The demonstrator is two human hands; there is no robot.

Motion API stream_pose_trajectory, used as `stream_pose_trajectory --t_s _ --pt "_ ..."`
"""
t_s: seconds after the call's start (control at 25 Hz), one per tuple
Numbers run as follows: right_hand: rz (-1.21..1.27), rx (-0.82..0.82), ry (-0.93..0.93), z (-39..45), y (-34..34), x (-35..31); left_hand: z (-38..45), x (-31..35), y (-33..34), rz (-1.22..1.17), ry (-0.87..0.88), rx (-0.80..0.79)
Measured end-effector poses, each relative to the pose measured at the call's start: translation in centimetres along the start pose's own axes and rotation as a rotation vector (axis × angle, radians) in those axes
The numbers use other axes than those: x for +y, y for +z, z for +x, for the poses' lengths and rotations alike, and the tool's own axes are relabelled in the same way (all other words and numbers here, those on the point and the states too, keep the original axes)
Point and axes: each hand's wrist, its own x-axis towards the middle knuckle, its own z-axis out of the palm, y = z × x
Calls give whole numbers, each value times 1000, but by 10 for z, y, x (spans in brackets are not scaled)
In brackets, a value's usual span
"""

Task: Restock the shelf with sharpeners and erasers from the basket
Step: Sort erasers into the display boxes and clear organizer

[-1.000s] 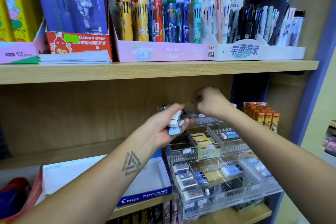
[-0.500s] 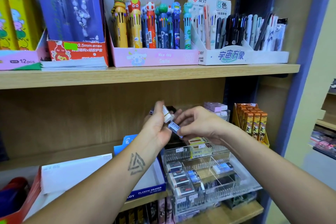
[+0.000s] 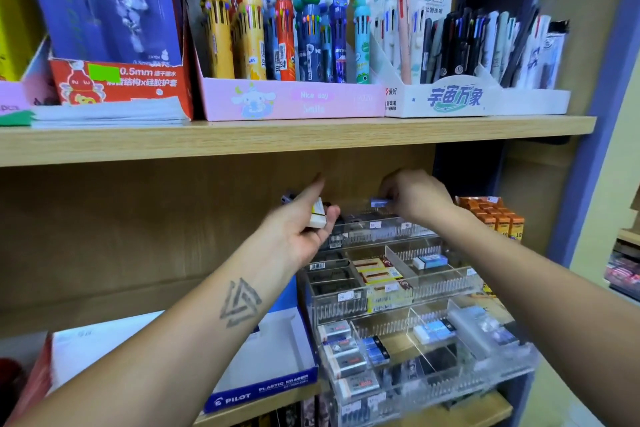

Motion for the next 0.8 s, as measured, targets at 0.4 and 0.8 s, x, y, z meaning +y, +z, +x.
stream_pose_trajectory --t_s 0.4,0.8 --pt "-110 -84 -6 45 47 -11 3 7 -5 -75 -93 -171" --pt "821 -161 59 -20 2 -32 -17 -3 -16 -41 -86 -291"
